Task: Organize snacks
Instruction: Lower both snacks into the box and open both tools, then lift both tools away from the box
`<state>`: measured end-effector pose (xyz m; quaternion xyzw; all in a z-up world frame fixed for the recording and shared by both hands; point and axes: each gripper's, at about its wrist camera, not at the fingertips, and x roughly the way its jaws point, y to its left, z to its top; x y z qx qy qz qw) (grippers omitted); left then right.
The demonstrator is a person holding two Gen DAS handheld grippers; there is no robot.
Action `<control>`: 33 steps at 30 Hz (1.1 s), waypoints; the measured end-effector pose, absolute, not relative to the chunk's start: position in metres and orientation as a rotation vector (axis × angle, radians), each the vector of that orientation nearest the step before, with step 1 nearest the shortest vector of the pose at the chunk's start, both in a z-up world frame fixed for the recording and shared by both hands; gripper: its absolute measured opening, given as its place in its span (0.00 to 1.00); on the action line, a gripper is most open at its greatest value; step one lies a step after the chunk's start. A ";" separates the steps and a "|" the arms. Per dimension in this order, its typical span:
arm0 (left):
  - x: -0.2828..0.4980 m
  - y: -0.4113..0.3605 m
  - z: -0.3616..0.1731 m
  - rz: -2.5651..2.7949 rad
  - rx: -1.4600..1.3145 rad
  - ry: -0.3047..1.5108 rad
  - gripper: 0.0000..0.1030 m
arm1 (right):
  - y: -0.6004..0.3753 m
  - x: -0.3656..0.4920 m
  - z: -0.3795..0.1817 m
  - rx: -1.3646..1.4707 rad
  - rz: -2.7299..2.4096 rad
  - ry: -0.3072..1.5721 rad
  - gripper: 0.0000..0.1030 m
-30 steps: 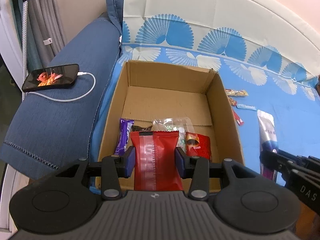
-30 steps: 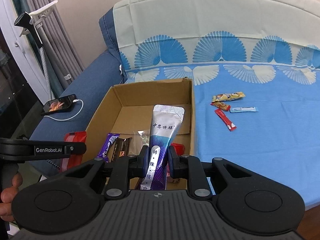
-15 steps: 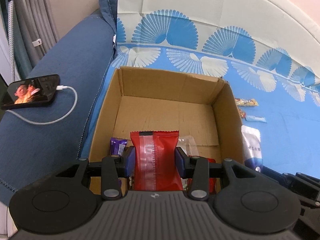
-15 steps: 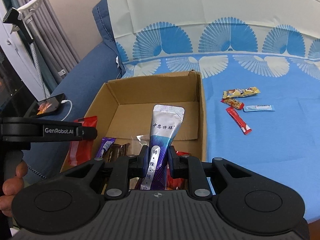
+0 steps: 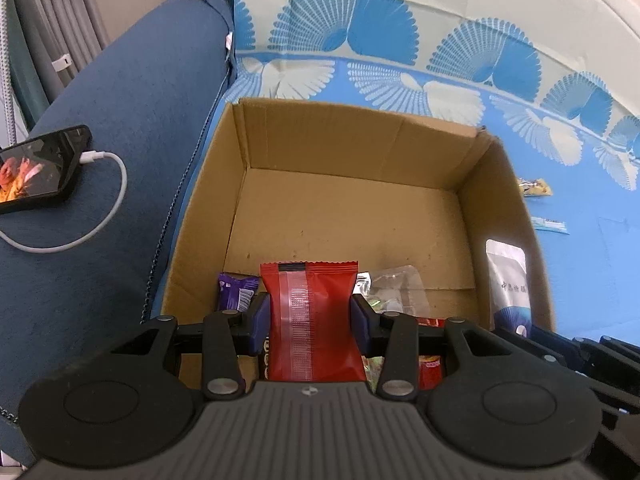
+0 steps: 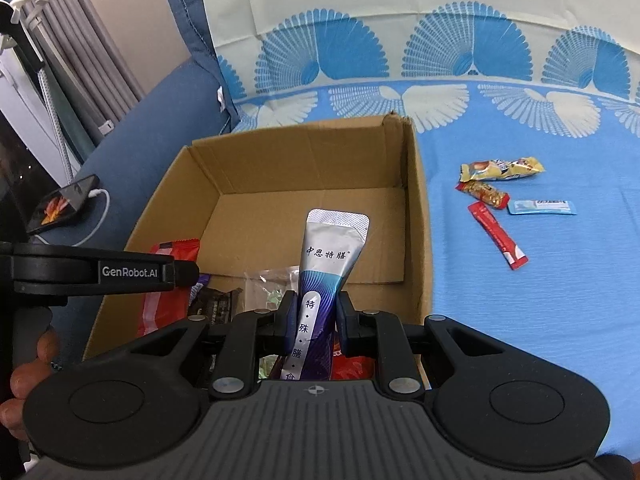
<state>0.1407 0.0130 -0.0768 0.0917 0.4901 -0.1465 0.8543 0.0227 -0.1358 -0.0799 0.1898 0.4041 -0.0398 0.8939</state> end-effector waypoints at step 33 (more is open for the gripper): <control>-0.010 0.077 -0.032 -0.224 0.219 0.899 1.00 | -0.085 -0.105 -0.022 0.314 -0.081 0.725 0.90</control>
